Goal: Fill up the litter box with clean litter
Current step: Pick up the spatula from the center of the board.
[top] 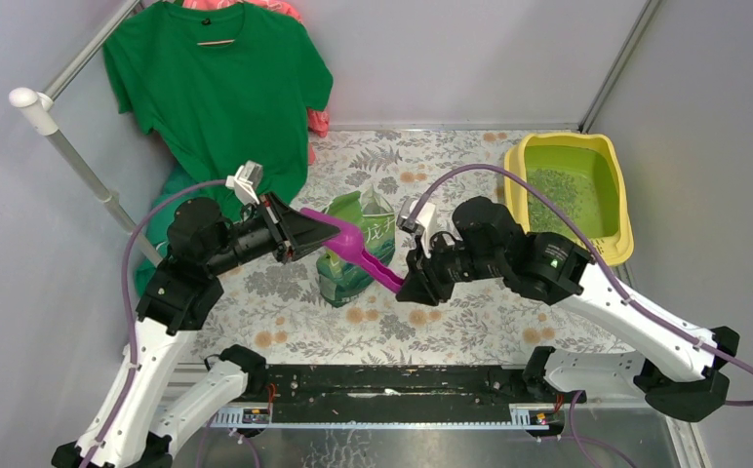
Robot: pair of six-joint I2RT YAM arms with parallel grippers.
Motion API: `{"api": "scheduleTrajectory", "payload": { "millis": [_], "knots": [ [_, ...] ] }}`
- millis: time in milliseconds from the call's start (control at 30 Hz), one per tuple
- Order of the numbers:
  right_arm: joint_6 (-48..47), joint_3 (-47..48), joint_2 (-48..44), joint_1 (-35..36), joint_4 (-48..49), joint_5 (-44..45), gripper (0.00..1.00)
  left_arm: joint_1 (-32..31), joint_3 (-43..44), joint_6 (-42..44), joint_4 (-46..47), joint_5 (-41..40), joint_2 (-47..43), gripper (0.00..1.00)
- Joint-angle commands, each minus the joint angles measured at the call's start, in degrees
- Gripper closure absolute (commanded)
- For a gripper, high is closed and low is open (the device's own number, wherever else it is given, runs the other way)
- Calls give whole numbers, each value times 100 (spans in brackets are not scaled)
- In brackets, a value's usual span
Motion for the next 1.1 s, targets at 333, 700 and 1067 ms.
{"api": "scheduleTrajectory", "payload": {
  "millis": [333,700,1067],
  "knots": [
    [135,-77,-590,160,488,1204,63,96,-253,-418,767,-73,-126,100],
    [0,-270,-1252,161,1355,3191,10,237,2684,-808,-878,-841,1629,94],
    [-165,-970,-1362,161,3848,2345,11,605,3077,-1860,-1165,-252,2289,90]
  ]
}}
